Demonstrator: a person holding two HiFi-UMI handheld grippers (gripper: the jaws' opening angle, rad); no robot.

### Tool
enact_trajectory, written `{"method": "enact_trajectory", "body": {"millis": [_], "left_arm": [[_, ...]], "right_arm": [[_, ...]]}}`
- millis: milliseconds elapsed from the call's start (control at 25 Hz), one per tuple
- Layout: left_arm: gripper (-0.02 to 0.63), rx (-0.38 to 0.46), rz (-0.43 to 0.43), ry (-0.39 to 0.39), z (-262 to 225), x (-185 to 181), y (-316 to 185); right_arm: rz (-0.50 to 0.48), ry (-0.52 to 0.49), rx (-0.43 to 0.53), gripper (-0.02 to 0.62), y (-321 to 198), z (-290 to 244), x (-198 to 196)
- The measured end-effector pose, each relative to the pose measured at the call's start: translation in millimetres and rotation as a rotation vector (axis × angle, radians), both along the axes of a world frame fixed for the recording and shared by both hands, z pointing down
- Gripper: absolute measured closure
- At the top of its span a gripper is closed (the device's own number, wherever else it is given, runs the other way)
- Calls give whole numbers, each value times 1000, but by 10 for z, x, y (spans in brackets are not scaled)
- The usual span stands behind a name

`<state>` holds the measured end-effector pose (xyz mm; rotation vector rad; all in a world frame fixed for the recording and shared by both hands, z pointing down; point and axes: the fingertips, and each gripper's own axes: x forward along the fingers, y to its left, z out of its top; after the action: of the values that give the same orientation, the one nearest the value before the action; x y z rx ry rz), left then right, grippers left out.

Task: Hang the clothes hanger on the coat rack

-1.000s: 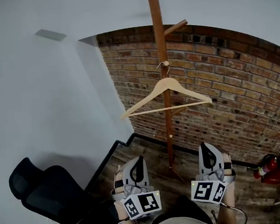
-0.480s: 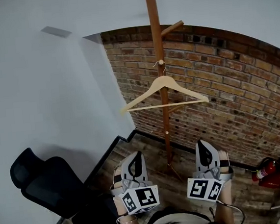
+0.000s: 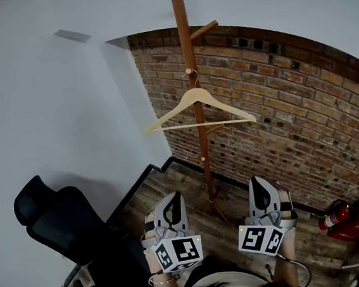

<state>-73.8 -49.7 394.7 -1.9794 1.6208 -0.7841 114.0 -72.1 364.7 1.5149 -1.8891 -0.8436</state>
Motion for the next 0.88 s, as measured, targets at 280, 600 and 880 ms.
{"method": "enact_trajectory", "body": {"millis": [280, 600, 880], "left_arm": [[591, -19, -30, 13, 39, 174, 240], [591, -50, -38, 18, 88, 330, 432], [591, -54, -46, 15, 94, 325, 474]], "right_arm": [[-25, 16, -8, 558, 162, 33, 179], [-41, 15, -19, 558, 280, 65, 315], [-49, 6, -20, 558, 323, 86, 307]]}}
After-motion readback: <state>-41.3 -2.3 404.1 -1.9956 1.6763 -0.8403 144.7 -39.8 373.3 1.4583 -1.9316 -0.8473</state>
